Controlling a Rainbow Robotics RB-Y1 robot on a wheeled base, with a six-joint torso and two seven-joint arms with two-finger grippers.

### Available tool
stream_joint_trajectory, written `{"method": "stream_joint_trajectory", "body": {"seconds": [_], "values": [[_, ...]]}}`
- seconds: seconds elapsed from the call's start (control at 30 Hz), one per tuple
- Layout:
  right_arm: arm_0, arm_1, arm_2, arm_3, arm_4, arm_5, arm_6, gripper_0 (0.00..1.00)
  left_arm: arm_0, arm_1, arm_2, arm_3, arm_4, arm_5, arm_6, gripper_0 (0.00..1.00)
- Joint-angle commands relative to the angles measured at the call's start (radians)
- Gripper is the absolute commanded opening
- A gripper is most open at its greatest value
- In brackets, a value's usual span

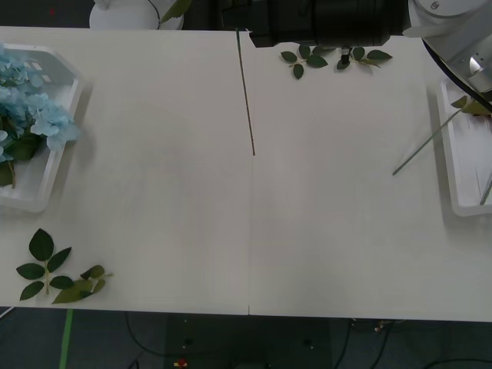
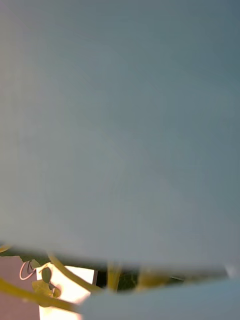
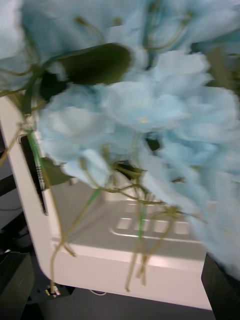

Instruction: Place the red flowers into the right box and the blue flowers into the left box. If a person shows an open palm, hand one flower to the person first, then continue sorting.

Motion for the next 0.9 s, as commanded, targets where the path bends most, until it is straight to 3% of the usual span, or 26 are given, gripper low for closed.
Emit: {"method": "stream_joint_trajectory", "body": {"seconds": [0.03, 0.2, 0.3, 0.47, 0.67, 0.9], "values": [[-0.011, 0.021, 0.007, -0.03, -0.005, -0.012, -0.039, 0.0, 0.185, 0.027, 0.215, -0.24, 0.119, 0.094, 0.022, 1.0], [-0.011, 0.021, 0.007, -0.03, -0.006, -0.013, -0.046, 0.0, 0.439, -0.034, 0.375, -0.518, 0.237, 0.084, 0.044, 1.0], [-0.011, 0.021, 0.007, -0.032, -0.006, -0.012, -0.053, 0.0, 0.557, -0.075, 0.399, -0.636, 0.251, 0.03, 0.055, 1.0], [-0.011, 0.021, 0.014, -0.032, -0.006, -0.015, -0.059, 0.0, 0.712, -0.16, 0.343, -0.797, 0.276, -0.208, 0.157, 1.0], [-0.011, 0.021, 0.03, -0.03, -0.005, -0.021, -0.062, 0.0, 0.754, -0.229, 0.171, -0.927, 0.26, -0.476, 0.387, 1.0], [-0.011, 0.021, 0.031, -0.03, -0.005, -0.026, -0.066, 0.0, 0.636, -0.344, 0.065, -1.007, 0.243, -0.493, 0.579, 1.0]]}}
